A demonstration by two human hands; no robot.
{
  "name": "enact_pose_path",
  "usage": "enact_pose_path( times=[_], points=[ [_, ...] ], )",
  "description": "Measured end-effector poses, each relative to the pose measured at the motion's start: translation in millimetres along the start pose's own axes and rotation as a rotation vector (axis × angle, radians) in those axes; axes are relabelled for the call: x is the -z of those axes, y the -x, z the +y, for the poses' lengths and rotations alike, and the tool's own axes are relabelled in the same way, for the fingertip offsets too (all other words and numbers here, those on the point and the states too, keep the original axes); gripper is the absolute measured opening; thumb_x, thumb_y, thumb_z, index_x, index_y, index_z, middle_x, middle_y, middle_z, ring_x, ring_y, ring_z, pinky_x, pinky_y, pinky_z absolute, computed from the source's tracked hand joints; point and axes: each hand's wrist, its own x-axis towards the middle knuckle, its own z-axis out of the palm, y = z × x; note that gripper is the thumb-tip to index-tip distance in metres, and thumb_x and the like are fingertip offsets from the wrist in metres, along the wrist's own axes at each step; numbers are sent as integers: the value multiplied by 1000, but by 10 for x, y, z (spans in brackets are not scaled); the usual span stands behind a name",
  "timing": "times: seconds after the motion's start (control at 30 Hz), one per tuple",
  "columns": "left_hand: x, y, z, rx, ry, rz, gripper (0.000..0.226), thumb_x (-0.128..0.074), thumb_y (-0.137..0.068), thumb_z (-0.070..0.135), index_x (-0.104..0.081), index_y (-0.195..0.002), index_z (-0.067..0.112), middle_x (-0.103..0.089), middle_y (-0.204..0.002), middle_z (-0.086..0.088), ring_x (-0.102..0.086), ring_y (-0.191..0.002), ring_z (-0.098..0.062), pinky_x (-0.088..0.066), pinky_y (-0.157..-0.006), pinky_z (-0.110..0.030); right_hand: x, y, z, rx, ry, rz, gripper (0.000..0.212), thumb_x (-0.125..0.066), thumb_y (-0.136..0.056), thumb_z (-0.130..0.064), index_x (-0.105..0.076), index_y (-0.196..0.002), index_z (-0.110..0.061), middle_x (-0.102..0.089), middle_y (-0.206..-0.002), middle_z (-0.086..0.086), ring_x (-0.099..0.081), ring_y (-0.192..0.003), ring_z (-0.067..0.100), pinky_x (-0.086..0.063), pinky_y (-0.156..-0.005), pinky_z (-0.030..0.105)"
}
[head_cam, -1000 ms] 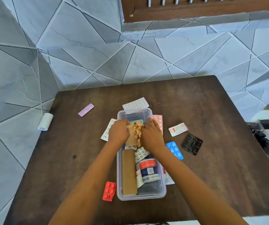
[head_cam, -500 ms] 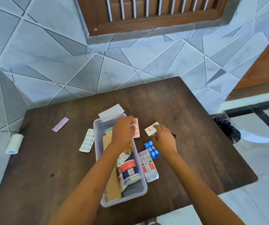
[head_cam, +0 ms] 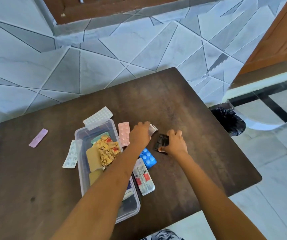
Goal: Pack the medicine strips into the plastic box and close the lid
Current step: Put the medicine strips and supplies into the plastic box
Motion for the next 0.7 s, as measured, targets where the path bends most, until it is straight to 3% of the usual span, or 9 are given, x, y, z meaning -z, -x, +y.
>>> enact_pose_path(
  times=[0.13, 0.3, 0.4, 0.47, 0.57, 0.63, 0.7],
  points=[
    [42, 18, -44, 42, 136, 6, 58, -62, -87, 14, -37, -138, 21, -56, -129, -15, -55, -118, -31, -49, -93, -38, 53, -73, 34, -10, -96, -47, 61, -80, -66, -18, -44, -114, -7, -43, -122, 16, -53, -107, 35, -48, -85, 43],
    [422, 238, -207, 131, 455, 110, 34, -56, -90, 7, -53, -123, 15, -63, -119, -14, -59, -110, -27, -48, -83, -27, 206, -88, -60, 77, -319, 1, 24, -69, -76, -5, -50, -88, -13, -64, -103, 15, -55, -89, 24, -38, -70, 29],
    [758, 462, -485, 217, 562, 270, 27, -56, -91, 9, -56, -117, 12, -62, -122, -11, -60, -107, -24, -48, -78, -24, 384, 9, -376, 147, -494, 141, 19, -68, -78, -6, -56, -90, -13, -60, -88, 5, -56, -80, 20, -47, -70, 33],
    [936, 630, -788, 301, 618, 369, 24, -57, -90, 9, -57, -114, 13, -62, -120, -9, -59, -95, -18, -51, -71, -24, 444, 76, -701, 233, -550, 195, 21, -68, -78, -6, -59, -96, -7, -59, -86, 3, -56, -77, 19, -48, -68, 29],
    [1053, 852, -1233, 415, 615, 429, 21, -58, -86, 7, -59, -107, 12, -65, -115, -13, -62, -94, -25, -54, -80, -36, 315, 194, -1226, 429, -502, 102, 22, -70, -76, -3, -60, -96, -3, -62, -85, 4, -57, -70, 17, -44, -59, 13],
    [1051, 950, -1413, 462, 577, 414, 19, -54, -85, 5, -59, -103, 9, -66, -108, -17, -62, -99, -33, -52, -82, -39, 86, 246, -1481, 536, -373, 40, 23, -69, -75, -2, -60, -96, -1, -68, -92, 13, -62, -80, 27, -44, -63, 24],
    [995, 979, -1490, 475, 542, 378, 19, -51, -82, 0, -60, -96, 10, -66, -98, -19, -62, -98, -36, -48, -75, -34, -172, 257, -1629, 615, -227, 24, 22, -67, -76, -4, -58, -96, -1, -68, -100, 19, -62, -91, 34, -39, -67, 28]
  ],
)
